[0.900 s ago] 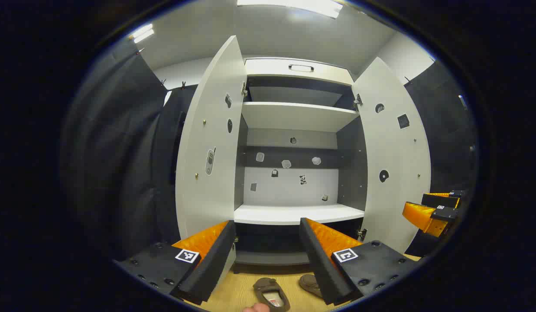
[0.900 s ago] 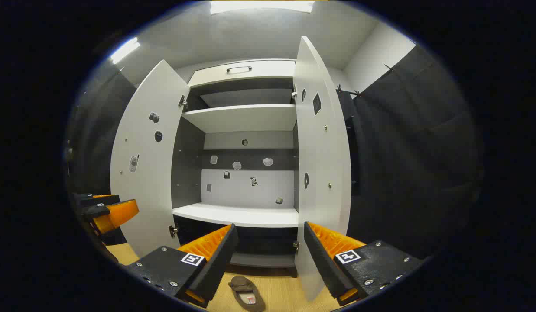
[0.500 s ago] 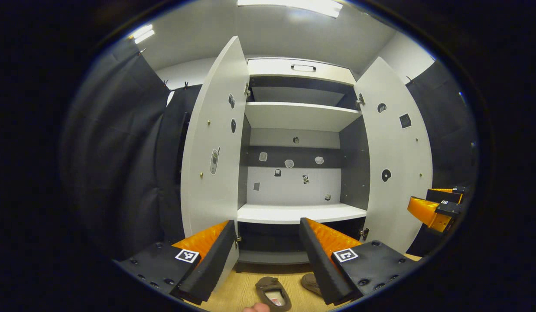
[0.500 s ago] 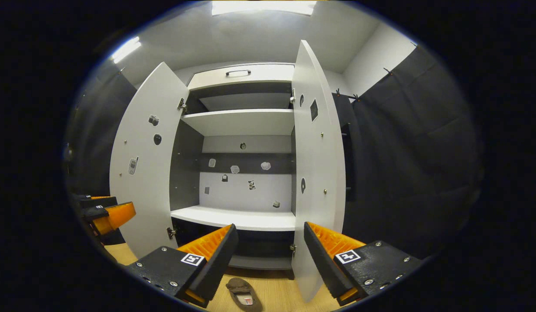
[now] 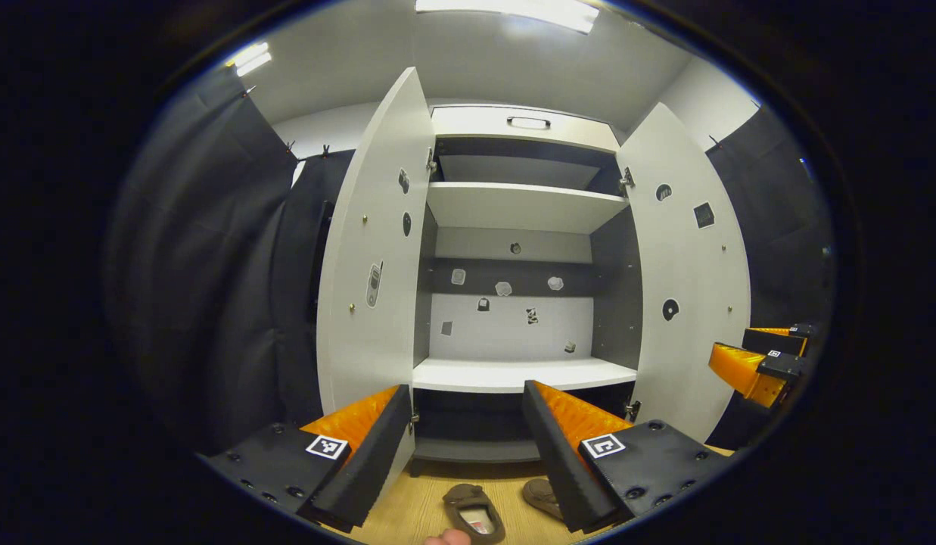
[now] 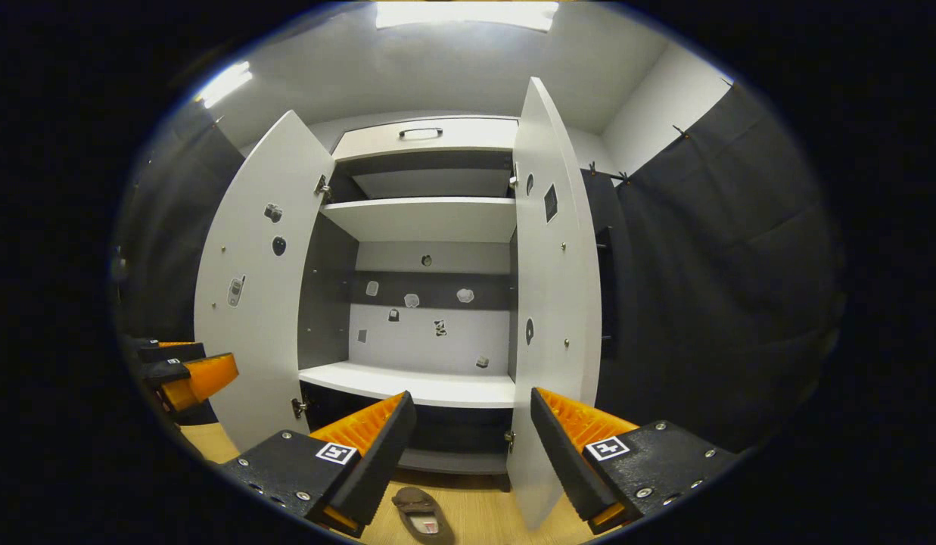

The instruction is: Grab one shoe with the right hand and put it into the shoe cabinet, grab the other shoe with the left hand and put it into the shoe cabinet; then close the right door with the right hand and the left door with the left hand.

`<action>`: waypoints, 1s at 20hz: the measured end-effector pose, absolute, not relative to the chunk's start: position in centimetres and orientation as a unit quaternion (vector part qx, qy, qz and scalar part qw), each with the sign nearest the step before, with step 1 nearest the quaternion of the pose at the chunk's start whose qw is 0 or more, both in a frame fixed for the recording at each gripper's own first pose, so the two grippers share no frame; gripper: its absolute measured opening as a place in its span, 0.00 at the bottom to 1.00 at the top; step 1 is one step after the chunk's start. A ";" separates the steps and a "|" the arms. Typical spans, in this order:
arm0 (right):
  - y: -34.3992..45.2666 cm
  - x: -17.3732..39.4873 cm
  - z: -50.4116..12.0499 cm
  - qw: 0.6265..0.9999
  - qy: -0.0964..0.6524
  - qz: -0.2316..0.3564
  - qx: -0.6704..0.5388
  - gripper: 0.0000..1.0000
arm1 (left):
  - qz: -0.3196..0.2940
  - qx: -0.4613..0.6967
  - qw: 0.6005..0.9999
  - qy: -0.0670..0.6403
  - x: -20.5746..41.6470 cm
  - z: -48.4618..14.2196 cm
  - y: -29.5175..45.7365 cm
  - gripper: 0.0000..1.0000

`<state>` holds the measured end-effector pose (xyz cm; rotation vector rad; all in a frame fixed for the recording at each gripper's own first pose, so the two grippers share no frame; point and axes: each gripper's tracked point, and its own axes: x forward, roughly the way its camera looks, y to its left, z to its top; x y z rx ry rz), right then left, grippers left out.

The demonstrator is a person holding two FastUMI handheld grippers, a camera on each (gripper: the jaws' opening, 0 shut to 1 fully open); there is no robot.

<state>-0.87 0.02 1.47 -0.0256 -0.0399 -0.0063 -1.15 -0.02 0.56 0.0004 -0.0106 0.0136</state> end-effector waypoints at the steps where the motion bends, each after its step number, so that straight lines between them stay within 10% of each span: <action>1: 0.1 -0.9 1.5 1.000 -0.021 -0.003 -0.013 0.94 | 0.007 0.000 1.000 -0.006 -1.2 0.6 -0.1 0.96; 20: 1.2 -0.8 1.5 0.999 -0.021 0.013 -0.021 0.94 | 0.020 -0.001 1.000 -0.005 -2.0 0.4 0.9 0.96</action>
